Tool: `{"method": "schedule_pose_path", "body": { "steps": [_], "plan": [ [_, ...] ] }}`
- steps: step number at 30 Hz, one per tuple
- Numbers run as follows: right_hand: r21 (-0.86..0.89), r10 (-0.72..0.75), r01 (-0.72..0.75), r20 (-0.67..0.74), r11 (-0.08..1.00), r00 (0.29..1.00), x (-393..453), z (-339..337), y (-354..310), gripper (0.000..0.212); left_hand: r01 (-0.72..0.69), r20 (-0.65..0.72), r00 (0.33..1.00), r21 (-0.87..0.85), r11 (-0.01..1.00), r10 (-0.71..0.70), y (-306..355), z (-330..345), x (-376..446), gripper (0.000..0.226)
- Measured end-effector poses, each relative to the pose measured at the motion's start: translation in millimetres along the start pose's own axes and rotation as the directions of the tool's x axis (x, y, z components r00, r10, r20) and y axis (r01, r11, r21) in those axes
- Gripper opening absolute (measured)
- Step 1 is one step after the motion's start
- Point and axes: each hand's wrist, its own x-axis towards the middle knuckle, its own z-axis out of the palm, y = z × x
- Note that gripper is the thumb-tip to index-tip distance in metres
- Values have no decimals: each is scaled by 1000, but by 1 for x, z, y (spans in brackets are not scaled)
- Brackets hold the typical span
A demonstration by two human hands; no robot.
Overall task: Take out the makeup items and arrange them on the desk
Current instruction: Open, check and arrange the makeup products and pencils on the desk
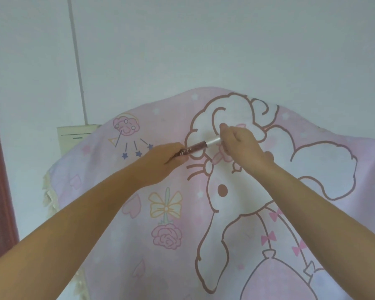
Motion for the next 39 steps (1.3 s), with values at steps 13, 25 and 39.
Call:
{"method": "schedule_pose_path", "body": {
  "steps": [13, 25, 39],
  "plan": [
    [70, -181, 168, 250, 983, 951, -8, -9, 11, 20, -33, -140, 972, 718, 695, 190, 11, -9, -14, 20],
    [94, 40, -70, 286, 993, 957, -14, 13, 12, 27, -34, -280, 868, 791, 611, 410, -22, 20, -25, 16],
    [141, -12, -24, 250, 990, 968, -15, 19, 22, 16, 42, -341, 841, 815, 577, 420, -26, 30, -25, 23]
  ]
}}
